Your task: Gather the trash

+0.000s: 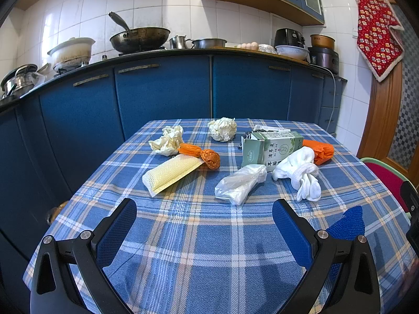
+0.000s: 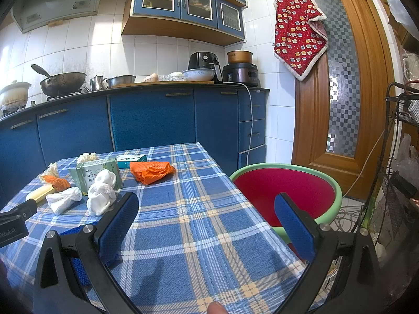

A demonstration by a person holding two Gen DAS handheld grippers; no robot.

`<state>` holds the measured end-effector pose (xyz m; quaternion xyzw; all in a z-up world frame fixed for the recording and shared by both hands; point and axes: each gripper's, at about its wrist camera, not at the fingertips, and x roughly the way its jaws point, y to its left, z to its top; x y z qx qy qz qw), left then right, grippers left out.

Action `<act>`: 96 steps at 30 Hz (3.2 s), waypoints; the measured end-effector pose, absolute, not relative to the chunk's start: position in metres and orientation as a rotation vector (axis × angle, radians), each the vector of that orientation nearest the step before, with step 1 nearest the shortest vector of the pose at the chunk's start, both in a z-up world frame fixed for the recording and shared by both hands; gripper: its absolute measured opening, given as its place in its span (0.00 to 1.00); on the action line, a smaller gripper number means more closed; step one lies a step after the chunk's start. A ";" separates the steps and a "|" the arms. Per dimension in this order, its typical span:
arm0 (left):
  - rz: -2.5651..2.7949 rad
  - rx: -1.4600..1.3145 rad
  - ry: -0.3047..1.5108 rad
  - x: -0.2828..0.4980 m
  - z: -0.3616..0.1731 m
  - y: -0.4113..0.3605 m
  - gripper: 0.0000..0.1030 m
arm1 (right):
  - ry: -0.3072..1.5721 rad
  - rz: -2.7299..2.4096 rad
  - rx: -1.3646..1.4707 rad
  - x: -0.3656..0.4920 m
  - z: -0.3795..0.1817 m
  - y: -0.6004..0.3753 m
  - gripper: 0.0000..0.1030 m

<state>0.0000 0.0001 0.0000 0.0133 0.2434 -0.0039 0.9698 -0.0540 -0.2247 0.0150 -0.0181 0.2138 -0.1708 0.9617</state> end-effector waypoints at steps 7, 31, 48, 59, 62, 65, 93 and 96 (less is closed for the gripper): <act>-0.008 0.026 0.492 0.000 0.000 0.000 1.00 | 0.433 -0.346 -0.038 -0.054 0.015 -0.225 0.99; -0.009 0.024 0.494 0.000 0.000 0.000 1.00 | 0.433 -0.346 -0.040 -0.054 0.015 -0.224 0.99; -0.009 0.023 0.494 0.000 0.000 0.000 1.00 | 0.433 -0.347 -0.041 -0.054 0.015 -0.224 0.99; -0.009 0.022 0.495 0.000 0.000 0.000 1.00 | 0.434 -0.347 -0.042 -0.054 0.015 -0.224 0.99; -0.010 0.017 0.500 0.000 0.000 0.001 1.00 | 0.432 -0.346 -0.041 -0.054 0.015 -0.224 0.99; -0.014 0.017 0.498 -0.001 0.000 -0.002 1.00 | 0.424 -0.339 -0.029 -0.054 0.015 -0.225 0.99; -0.029 0.097 0.574 0.085 0.074 0.059 1.00 | 0.701 -0.164 0.061 0.039 0.064 -0.230 0.99; -0.033 0.089 0.612 0.106 0.067 0.065 1.00 | 0.739 -0.153 0.071 0.058 0.060 -0.228 0.99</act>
